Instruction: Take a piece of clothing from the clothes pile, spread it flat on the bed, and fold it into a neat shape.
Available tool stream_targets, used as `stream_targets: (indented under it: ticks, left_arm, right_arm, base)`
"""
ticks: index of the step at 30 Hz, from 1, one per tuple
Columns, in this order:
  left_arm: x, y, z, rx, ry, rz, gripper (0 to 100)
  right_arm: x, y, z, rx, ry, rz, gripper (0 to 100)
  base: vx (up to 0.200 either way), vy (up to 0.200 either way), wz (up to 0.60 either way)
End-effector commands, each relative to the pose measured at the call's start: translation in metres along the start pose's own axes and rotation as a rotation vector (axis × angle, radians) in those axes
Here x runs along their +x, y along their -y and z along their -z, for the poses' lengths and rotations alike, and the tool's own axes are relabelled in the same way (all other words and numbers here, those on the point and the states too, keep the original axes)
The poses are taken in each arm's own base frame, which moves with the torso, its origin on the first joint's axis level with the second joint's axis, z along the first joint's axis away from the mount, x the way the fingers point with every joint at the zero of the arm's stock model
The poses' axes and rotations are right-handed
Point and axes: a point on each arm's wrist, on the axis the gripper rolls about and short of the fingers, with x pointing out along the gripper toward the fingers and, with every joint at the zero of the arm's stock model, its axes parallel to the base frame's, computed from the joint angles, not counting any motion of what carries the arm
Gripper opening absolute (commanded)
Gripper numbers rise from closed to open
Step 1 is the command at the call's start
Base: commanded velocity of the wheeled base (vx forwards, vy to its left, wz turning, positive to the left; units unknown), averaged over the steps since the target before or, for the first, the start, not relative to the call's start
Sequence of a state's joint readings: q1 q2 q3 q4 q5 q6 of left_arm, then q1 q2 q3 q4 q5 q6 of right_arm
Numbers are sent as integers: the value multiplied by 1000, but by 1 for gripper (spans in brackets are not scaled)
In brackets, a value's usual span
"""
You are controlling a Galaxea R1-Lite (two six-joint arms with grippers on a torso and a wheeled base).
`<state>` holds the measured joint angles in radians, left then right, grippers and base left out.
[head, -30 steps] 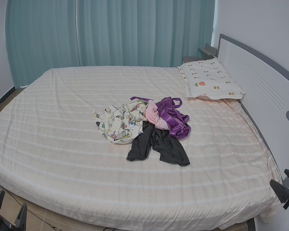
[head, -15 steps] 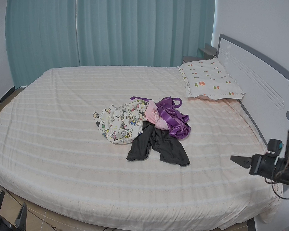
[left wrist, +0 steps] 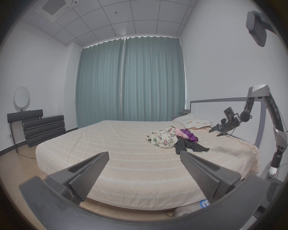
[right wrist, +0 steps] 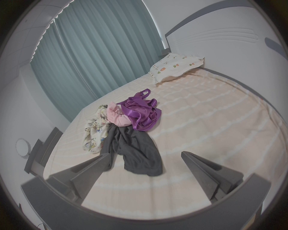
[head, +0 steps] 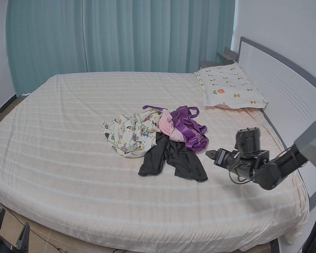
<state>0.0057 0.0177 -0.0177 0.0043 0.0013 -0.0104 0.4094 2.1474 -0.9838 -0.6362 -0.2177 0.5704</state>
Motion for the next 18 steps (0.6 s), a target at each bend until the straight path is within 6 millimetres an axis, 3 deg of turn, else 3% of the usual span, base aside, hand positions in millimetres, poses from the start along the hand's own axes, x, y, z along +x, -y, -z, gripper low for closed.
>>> stream_targets:
  ticks: [1,6,18]
  left_arm:
    - [1,0,5,0,-8,-1,100]
    - [1,0,5,0,-8,-1,100]
    - [1,0,5,-2,-8,-1,100]
  right_arm:
    - [65,2,43,0,-39,66,100]
    - [87,7,56,1,-49,79,100]
    - [118,0,73,6,-18,37,100]
  base:
    - [0,0,0]
    - [0,0,0]
    - [0,0,0]
